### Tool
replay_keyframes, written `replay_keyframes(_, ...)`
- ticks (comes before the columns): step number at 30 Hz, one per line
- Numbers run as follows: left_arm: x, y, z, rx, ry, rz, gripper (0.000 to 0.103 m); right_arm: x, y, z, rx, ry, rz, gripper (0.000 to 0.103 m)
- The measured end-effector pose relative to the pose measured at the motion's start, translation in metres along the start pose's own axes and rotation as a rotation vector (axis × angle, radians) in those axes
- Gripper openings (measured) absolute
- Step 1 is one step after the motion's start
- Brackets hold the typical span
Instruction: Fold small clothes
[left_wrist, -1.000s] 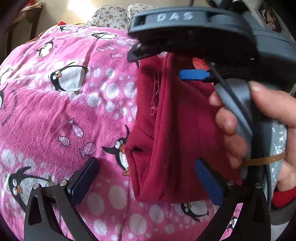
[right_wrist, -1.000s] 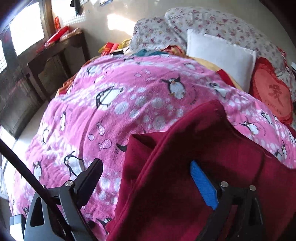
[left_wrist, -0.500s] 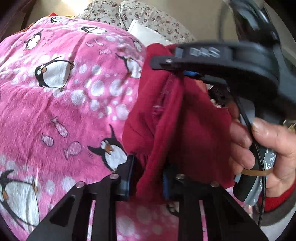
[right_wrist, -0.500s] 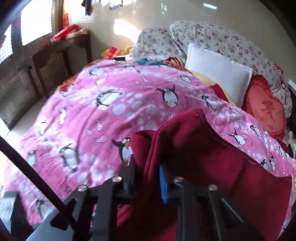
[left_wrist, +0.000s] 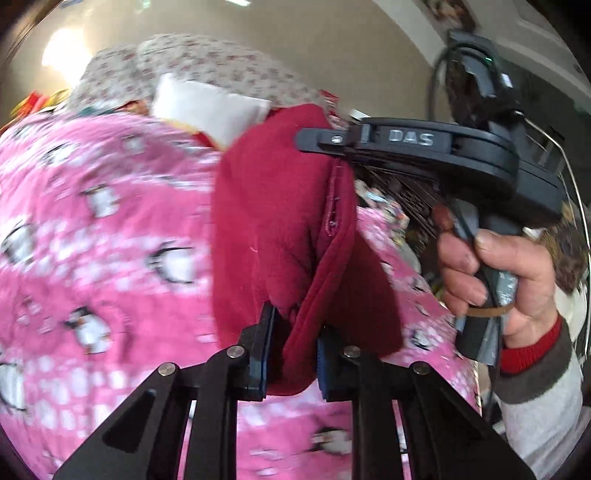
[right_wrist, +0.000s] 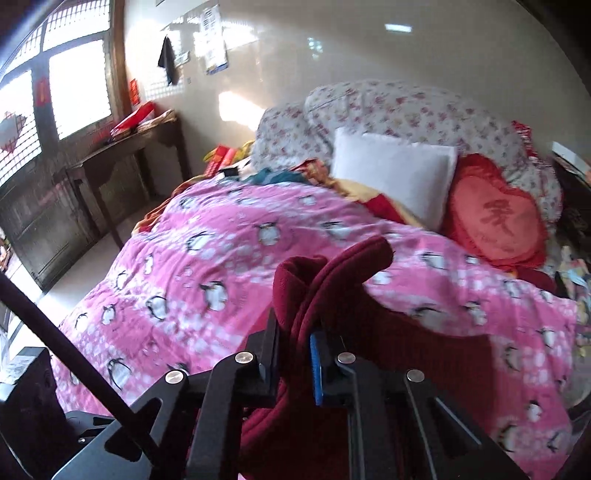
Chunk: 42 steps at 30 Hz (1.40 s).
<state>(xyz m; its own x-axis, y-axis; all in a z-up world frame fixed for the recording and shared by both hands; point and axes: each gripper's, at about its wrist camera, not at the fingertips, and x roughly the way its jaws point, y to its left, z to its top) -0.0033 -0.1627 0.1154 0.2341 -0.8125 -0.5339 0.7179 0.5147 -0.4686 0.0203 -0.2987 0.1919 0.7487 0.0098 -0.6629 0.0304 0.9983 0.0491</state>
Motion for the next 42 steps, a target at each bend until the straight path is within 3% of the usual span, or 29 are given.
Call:
replay_keyframes(5,0.039,-0.055,0.003,0.073,0.063,-0.05,0.018,-0.035,-0.059,-0.018,0.077,-0.024,-0.049,0.012)
replay_keyframes(10,0.09,-0.089,-0.002,0.123,0.14,-0.044,0.018,-0.05,-0.114,-0.047,0.155,-0.026,-0.082,0.012)
replay_keyframes(18,0.133,-0.1,-0.016,0.133,0.203,0.004,0.018,-0.022,-0.168,-0.09,0.253,0.042,-0.126,0.012)
replay_keyframes(25,0.124,-0.1,-0.006,0.109,0.201,-0.004,0.019,0.002,-0.178,-0.098,0.29,0.06,-0.153,0.016)
replay_keyframes(26,0.116,-0.099,-0.004,0.098,0.196,-0.017,0.019,-0.004,-0.18,-0.098,0.303,0.043,-0.158,0.026)
replay_keyframes(27,0.109,-0.097,-0.005,0.089,0.192,-0.026,0.021,-0.01,-0.183,-0.098,0.315,0.027,-0.162,0.033)
replay_keyframes(29,0.087,-0.09,-0.005,0.095,0.174,-0.035,0.027,-0.025,-0.188,-0.099,0.329,0.003,-0.183,0.034)
replay_keyframes(31,0.071,-0.09,-0.003,0.121,0.149,0.011,0.034,-0.04,-0.19,-0.1,0.344,-0.009,-0.203,0.034)
replay_keyframes(33,0.056,-0.084,0.0,0.146,0.12,0.046,0.038,-0.058,-0.19,-0.104,0.363,-0.029,-0.178,0.034)
replay_keyframes(36,0.048,-0.072,0.001,0.161,0.087,0.145,0.044,-0.076,-0.174,-0.11,0.364,-0.042,-0.061,0.035)
replay_keyframes(42,0.087,-0.045,-0.014,0.118,0.175,0.309,0.044,-0.068,-0.111,-0.122,0.238,0.005,0.151,0.035)
